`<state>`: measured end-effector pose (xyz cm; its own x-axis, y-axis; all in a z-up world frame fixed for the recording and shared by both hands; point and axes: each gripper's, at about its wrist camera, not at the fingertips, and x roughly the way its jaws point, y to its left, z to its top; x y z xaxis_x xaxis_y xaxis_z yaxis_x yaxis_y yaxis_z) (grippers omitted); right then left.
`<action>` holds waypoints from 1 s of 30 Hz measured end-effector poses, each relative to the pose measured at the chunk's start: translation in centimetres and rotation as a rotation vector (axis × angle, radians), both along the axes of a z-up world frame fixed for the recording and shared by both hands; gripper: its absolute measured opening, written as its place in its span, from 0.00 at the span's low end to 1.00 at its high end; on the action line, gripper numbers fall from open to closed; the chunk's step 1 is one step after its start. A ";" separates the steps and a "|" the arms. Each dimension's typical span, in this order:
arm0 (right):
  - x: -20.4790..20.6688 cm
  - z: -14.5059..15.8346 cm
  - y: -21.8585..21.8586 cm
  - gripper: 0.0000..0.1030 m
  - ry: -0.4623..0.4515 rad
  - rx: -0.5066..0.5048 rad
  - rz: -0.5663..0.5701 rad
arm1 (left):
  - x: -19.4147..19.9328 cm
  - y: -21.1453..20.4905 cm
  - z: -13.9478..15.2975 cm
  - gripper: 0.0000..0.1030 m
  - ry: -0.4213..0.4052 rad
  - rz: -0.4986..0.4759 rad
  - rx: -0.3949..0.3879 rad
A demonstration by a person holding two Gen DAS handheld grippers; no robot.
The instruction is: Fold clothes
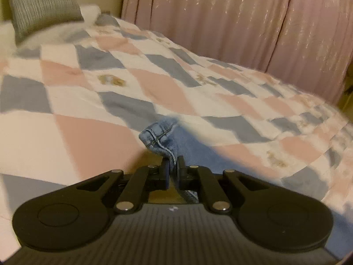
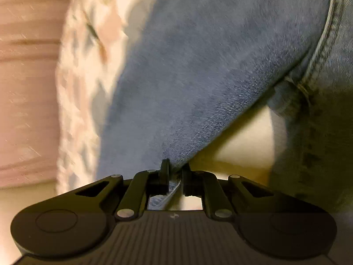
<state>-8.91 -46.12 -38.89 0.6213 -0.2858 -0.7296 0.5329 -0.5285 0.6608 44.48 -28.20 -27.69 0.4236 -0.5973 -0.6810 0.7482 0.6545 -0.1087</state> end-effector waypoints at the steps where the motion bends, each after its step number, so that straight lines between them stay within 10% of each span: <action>1: 0.2 -0.5 -0.2 0.22 0.011 0.028 0.016 | 0.4 0.0 -1.8 0.12 0.009 0.012 0.089; 4: 0.7 -0.3 -0.9 0.36 -0.021 0.043 0.095 | -0.5 -0.4 -4.9 0.14 -0.036 0.010 0.260; 8: -1.2 4.3 -2.2 0.38 0.034 -0.130 0.295 | -3.4 0.0 -2.5 0.20 -0.122 0.038 0.292; 15: -20.0 11.2 -5.5 0.36 0.371 -0.347 0.224 | -12.0 4.9 0.8 0.23 -0.008 0.029 0.367; 20: -31.2 9.7 -9.4 0.36 0.388 -0.319 0.225 | -22.6 6.9 2.2 0.23 0.137 0.001 0.307; 27: -34.9 4.4 -8.8 0.38 0.219 -0.265 0.327 | -36.1 3.1 3.5 0.28 0.255 -0.063 0.226; 30: -33.8 4.7 -9.2 0.09 0.209 -0.298 0.396 | -39.8 2.2 4.1 0.29 0.241 -0.071 0.218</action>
<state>-42.67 -55.32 -34.24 0.5736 -0.2726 -0.7724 0.7899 -0.0655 0.6097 4.65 -26.04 -23.64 0.1974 -0.4489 -0.8715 0.7624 0.6292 -0.1514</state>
